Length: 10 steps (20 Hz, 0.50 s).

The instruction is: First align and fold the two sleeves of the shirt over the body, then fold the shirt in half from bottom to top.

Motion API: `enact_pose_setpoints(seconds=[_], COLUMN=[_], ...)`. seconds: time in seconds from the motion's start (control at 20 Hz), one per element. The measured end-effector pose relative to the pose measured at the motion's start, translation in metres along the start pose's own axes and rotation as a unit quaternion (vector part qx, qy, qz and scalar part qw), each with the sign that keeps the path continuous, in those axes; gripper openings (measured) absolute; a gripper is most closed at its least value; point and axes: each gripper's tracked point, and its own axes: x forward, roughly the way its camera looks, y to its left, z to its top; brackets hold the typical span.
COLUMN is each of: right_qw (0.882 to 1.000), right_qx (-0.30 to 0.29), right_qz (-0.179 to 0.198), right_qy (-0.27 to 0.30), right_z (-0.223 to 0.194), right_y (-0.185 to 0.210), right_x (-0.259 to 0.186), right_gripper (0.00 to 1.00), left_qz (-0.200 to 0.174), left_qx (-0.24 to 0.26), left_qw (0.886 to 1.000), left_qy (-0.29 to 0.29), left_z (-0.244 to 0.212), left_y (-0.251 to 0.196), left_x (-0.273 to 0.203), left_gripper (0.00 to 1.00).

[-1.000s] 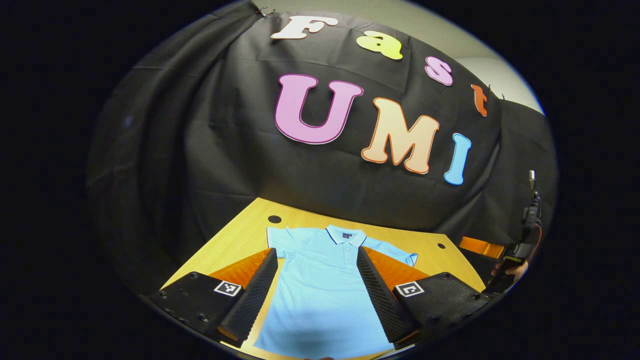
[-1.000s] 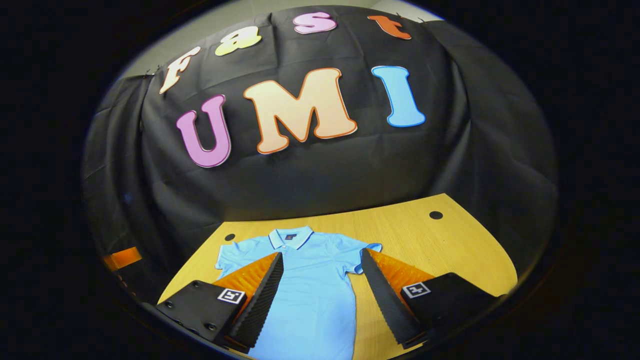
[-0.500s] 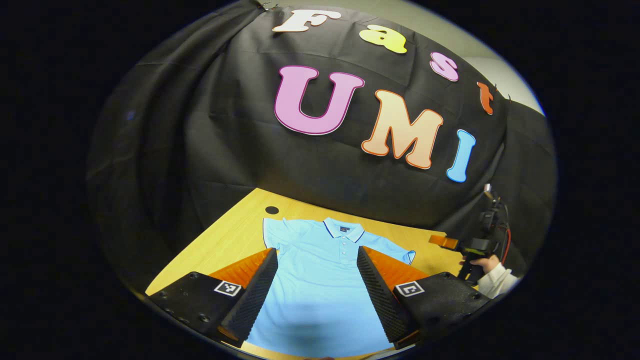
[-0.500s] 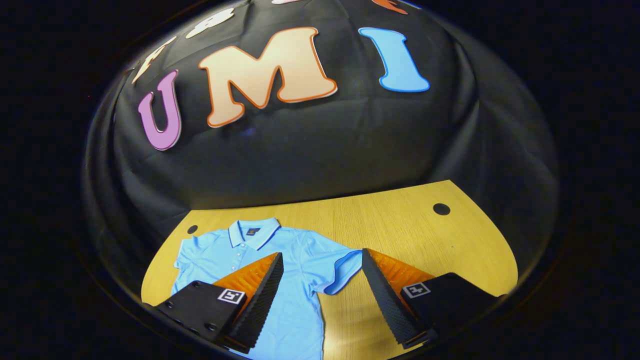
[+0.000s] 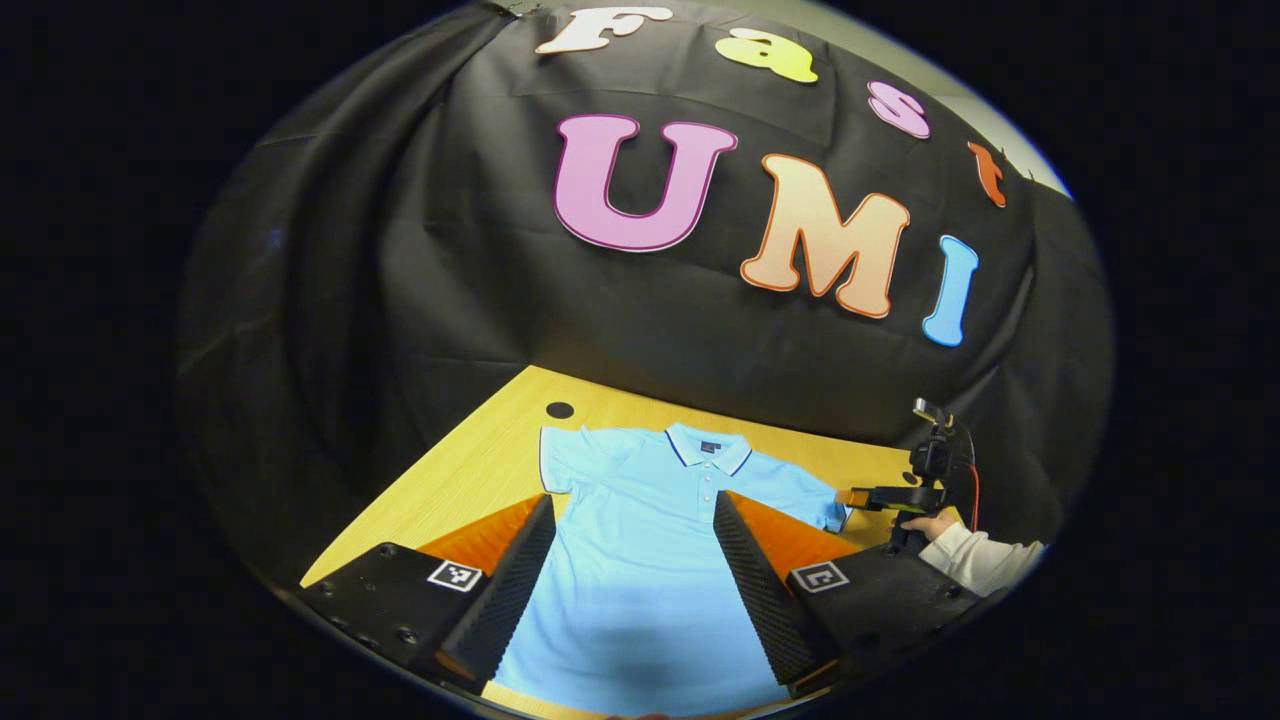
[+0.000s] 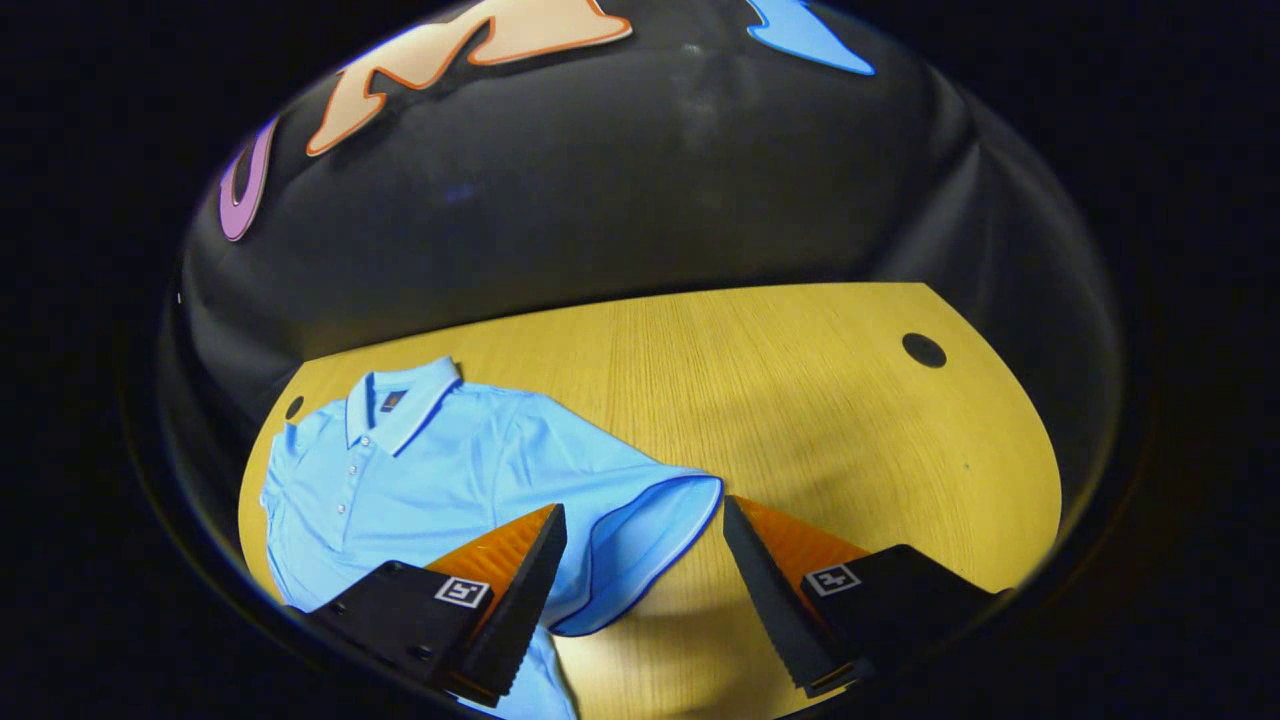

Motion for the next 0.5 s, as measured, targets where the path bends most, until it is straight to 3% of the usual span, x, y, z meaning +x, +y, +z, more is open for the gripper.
enact_pose_setpoints(seconds=[0.25, 0.35, 0.4, 0.45, 0.5], right_qw=[1.000, 1.000, 1.000, 1.000, 1.000], right_qx=[-0.005, -0.013, -0.018, -0.017, -0.014], right_qz=[0.000, -0.007, -0.013, -0.012, -0.006], right_qy=[-0.007, -0.011, -0.015, -0.012, -0.012], right_z=[-0.002, -0.001, 0.000, -0.002, -0.002], right_y=[0.001, -0.001, -0.002, -0.002, 0.001], right_x=[0.014, 0.018, 0.018, 0.018, 0.018], right_gripper=[0.94, 0.73, 0.68, 0.50, 0.41], left_qz=[0.000, -0.001, -0.001, -0.001, -0.002], left_qx=[0.011, 0.015, 0.016, 0.016, 0.014], left_qw=[1.000, 1.000, 1.000, 1.000, 1.000], left_qy=[0.018, 0.020, 0.021, 0.020, 0.020], left_z=[-0.011, -0.013, -0.013, -0.012, -0.013], left_y=[-0.008, -0.009, -0.009, -0.010, -0.009], left_x=[0.004, 0.005, 0.006, 0.006, 0.007], left_gripper=[0.95, 0.95, 0.95, 0.95, 0.95])
